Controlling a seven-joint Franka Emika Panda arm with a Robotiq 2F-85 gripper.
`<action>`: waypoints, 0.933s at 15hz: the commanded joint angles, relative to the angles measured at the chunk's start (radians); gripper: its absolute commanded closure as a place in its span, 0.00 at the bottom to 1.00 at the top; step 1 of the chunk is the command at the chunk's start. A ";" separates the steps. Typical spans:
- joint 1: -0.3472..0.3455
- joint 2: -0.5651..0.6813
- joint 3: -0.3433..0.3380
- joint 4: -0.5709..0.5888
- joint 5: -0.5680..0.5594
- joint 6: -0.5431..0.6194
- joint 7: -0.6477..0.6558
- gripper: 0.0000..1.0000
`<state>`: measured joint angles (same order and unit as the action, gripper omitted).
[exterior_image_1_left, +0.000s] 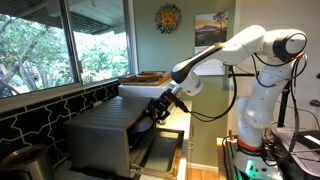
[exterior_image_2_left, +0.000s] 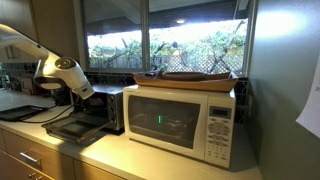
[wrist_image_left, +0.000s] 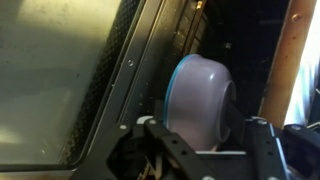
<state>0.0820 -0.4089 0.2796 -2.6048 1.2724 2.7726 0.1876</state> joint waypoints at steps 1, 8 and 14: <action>0.017 0.028 -0.009 -0.003 -0.068 0.014 0.055 0.03; 0.036 -0.003 -0.032 -0.008 -0.146 -0.025 0.011 0.00; 0.031 -0.086 -0.089 -0.011 -0.346 -0.178 -0.045 0.00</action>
<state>0.1110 -0.4303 0.2354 -2.5997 1.0325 2.6940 0.1642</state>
